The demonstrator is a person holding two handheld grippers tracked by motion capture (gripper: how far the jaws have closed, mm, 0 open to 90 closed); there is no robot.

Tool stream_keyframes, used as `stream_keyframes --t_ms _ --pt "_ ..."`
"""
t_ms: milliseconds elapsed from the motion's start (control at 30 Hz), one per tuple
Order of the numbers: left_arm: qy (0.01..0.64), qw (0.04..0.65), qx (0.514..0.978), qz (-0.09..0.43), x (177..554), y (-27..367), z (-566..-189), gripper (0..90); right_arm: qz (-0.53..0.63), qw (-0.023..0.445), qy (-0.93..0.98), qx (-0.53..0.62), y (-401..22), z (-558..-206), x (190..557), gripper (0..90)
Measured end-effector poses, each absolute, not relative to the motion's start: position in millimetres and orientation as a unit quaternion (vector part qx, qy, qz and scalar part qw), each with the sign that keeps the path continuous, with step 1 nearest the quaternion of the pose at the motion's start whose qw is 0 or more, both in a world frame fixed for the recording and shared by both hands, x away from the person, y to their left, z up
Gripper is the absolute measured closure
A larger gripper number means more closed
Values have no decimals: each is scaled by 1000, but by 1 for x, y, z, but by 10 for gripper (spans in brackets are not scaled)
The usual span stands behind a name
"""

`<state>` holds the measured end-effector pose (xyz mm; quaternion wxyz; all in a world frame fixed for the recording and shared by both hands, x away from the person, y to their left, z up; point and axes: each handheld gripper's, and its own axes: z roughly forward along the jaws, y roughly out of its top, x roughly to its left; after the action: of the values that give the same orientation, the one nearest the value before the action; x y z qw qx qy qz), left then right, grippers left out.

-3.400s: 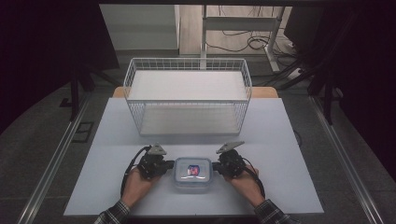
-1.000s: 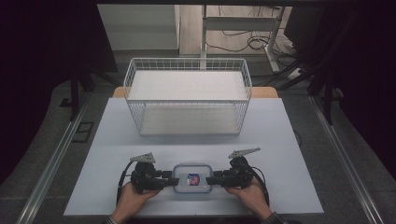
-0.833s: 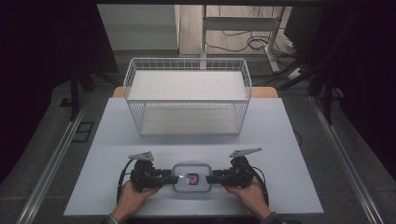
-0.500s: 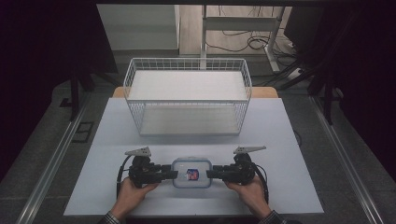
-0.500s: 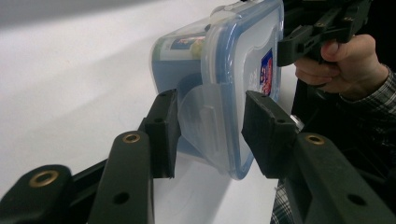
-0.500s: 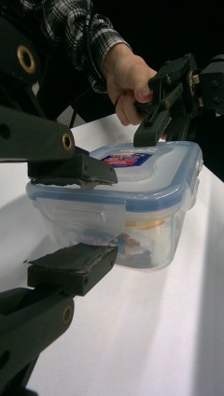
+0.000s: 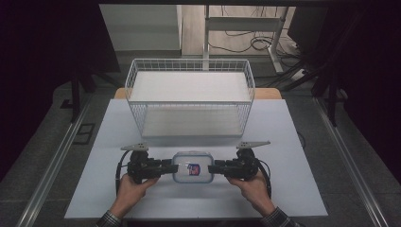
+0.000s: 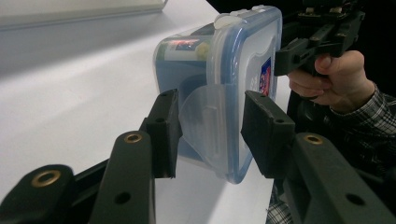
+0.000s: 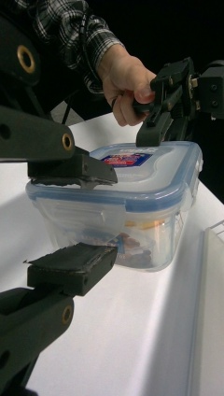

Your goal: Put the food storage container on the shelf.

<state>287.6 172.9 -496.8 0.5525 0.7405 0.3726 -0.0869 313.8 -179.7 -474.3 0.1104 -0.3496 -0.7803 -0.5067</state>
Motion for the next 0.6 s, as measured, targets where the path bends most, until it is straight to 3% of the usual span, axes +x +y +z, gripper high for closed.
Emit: stream_keyframes --t_ms 600 --pt "370 570 732 -54 309 187 -452 583 -533 94 -777 -322 -166 -433 349 583"
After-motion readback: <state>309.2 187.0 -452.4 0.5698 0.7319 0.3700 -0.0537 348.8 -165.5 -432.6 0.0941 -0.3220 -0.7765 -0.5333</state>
